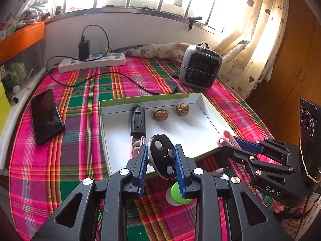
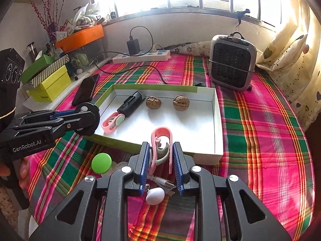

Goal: Organize objects
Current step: 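Carry the black oval device with left gripper while right gripper carries the pink hook into the box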

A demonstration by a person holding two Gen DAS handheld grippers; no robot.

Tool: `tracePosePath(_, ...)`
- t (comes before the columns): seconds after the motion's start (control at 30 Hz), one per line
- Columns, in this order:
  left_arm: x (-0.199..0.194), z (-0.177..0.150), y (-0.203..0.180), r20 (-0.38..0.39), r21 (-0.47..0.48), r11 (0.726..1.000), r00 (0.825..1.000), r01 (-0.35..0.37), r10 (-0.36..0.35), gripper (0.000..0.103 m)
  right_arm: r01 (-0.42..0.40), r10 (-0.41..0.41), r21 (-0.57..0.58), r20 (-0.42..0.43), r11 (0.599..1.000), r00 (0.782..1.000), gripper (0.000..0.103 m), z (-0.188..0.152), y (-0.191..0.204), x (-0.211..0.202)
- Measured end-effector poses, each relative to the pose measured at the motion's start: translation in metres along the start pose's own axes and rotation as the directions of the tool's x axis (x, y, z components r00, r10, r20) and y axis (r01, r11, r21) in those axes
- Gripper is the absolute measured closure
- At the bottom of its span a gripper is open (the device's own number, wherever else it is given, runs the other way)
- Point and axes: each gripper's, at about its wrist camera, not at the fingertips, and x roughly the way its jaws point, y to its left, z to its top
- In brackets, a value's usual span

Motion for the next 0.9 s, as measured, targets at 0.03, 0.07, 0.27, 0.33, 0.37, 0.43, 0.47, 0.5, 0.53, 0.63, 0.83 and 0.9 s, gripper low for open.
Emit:
tracePosePath(0.03,0.003,0.002,0.000,-0.004,0.002,1.000,1.000,0.003,-0.003,0.079,0.000,0.000,0.001,-0.002,1.000,1.000,0.079,0.002,-0.002,0.002)
tracePosePath(0.07,0.006,0.004,-0.001,-0.007,0.005,1.000,1.000,0.004,-0.004,0.079,0.001,-0.001,0.002,-0.004,1.000,1.000,0.079,0.004,-0.003,0.004)
tracePosePath(0.27,0.020,0.014,-0.003,-0.018,0.008,1.000,1.000,0.014,-0.014,0.079,0.008,-0.008,0.007,-0.013,1.000,1.000,0.079,0.017,-0.014,0.016)
tracePosePath(0.33,0.024,0.018,-0.003,-0.024,0.004,1.000,0.999,0.023,-0.023,0.079,0.015,-0.014,0.010,-0.017,1.000,1.000,0.079,0.022,-0.019,0.020)
tracePosePath(0.37,0.027,0.019,-0.004,-0.027,0.009,1.000,0.999,0.024,-0.024,0.079,0.016,-0.016,0.011,-0.019,1.000,1.000,0.079,0.023,-0.021,0.022)
tracePosePath(0.43,0.033,0.023,-0.005,-0.033,0.015,1.000,0.999,0.020,-0.020,0.079,0.021,-0.021,0.011,-0.023,1.000,1.000,0.079,0.028,-0.025,0.027)
tracePosePath(0.47,0.036,0.024,-0.005,-0.037,0.016,1.000,0.999,0.022,-0.021,0.079,0.026,-0.026,0.011,-0.025,1.000,0.999,0.079,0.031,-0.027,0.029)
tracePosePath(0.5,0.039,0.026,-0.005,-0.041,0.016,1.000,0.999,0.023,-0.022,0.079,0.030,-0.029,0.014,-0.027,0.999,0.999,0.079,0.033,-0.030,0.031)
tracePosePath(0.53,0.042,0.027,-0.006,-0.046,0.018,1.000,0.999,0.024,-0.023,0.079,0.030,-0.030,0.017,-0.029,0.999,0.999,0.079,0.035,-0.032,0.033)
tracePosePath(0.63,0.050,0.029,-0.006,-0.054,0.022,0.999,0.998,0.024,-0.023,0.079,0.036,-0.036,0.024,-0.037,0.999,0.999,0.079,0.039,-0.039,0.041)
tracePosePath(0.83,0.066,0.031,-0.006,-0.078,0.021,0.999,0.997,0.027,-0.025,0.079,0.042,-0.040,0.037,-0.059,0.998,0.997,0.079,0.045,-0.049,0.057)
tracePosePath(0.9,0.070,0.032,-0.005,-0.086,0.021,0.999,0.996,0.026,-0.024,0.079,0.045,-0.042,0.042,-0.068,0.998,0.997,0.079,0.047,-0.052,0.062)
